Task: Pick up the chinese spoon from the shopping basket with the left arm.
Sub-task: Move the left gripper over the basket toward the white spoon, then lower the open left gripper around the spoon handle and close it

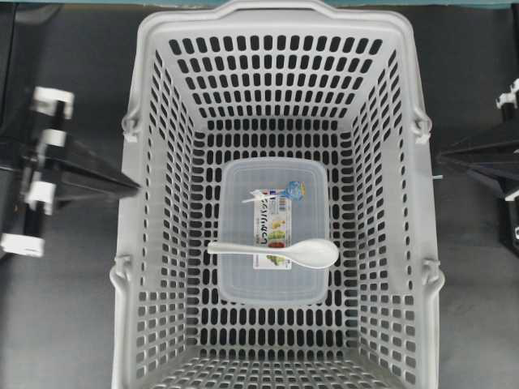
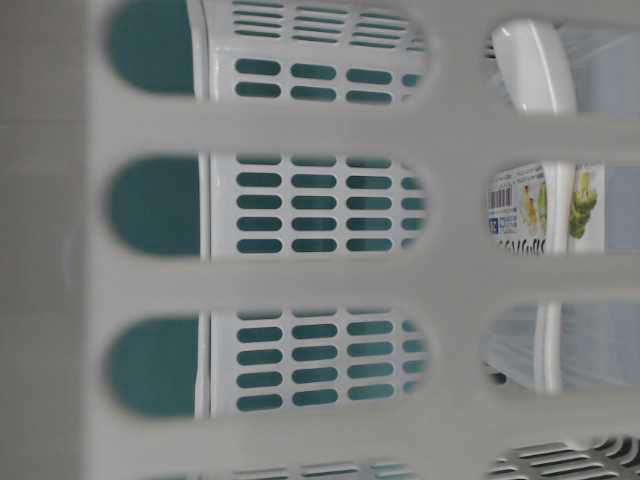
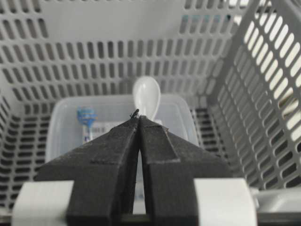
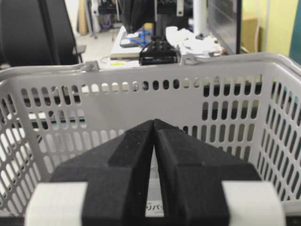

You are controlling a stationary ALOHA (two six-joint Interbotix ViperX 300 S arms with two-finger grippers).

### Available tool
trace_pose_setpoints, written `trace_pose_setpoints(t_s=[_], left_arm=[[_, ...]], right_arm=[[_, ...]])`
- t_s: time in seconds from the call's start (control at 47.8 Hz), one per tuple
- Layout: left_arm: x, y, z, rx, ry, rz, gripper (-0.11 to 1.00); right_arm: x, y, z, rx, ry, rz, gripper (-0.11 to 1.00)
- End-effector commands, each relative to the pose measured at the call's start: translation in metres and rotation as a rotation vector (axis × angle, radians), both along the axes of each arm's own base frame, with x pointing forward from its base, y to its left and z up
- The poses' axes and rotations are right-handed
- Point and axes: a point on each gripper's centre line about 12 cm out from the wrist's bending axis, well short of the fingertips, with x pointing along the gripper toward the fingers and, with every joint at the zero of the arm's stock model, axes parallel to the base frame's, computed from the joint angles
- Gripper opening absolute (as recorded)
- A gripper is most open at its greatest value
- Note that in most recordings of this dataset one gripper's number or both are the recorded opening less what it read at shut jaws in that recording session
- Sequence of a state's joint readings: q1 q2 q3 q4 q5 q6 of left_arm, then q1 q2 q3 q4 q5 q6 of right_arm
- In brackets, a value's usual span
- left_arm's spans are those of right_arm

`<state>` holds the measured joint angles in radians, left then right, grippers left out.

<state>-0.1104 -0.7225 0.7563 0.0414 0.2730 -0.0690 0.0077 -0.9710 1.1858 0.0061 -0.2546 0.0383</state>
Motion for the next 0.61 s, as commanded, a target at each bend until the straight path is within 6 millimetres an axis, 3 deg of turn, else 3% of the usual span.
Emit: trace_pose_setpoints(t_s=[0.0, 0.209, 0.418, 0.481, 0.585], left_arm=[[0.017, -0.003, 0.012, 0.008, 0.028, -0.003, 0.0], [0.058, -0.008, 0.003, 0.01, 0.171, 0.004, 0.0], [0.096, -0.017, -0.011, 0.03, 0.328, -0.003, 0.01], [0.106, -0.019, -0.015, 0.036, 0.368, -0.004, 0.08], [0.125, -0.025, -0.029, 0.044, 0.437, -0.009, 0.33]], right_arm=[[0.001, 0.001, 0.005, 0.005, -0.017, 0.006, -0.01], [0.001, 0.001, 0.004, 0.005, -0.014, 0.006, 0.02], [0.001, 0.001, 0.004, 0.006, -0.014, 0.006, 0.21], [0.001, 0.001, 0.005, 0.005, -0.017, 0.006, 0.34], [0.001, 0.001, 0.004, 0.005, -0.015, 0.006, 0.52]])
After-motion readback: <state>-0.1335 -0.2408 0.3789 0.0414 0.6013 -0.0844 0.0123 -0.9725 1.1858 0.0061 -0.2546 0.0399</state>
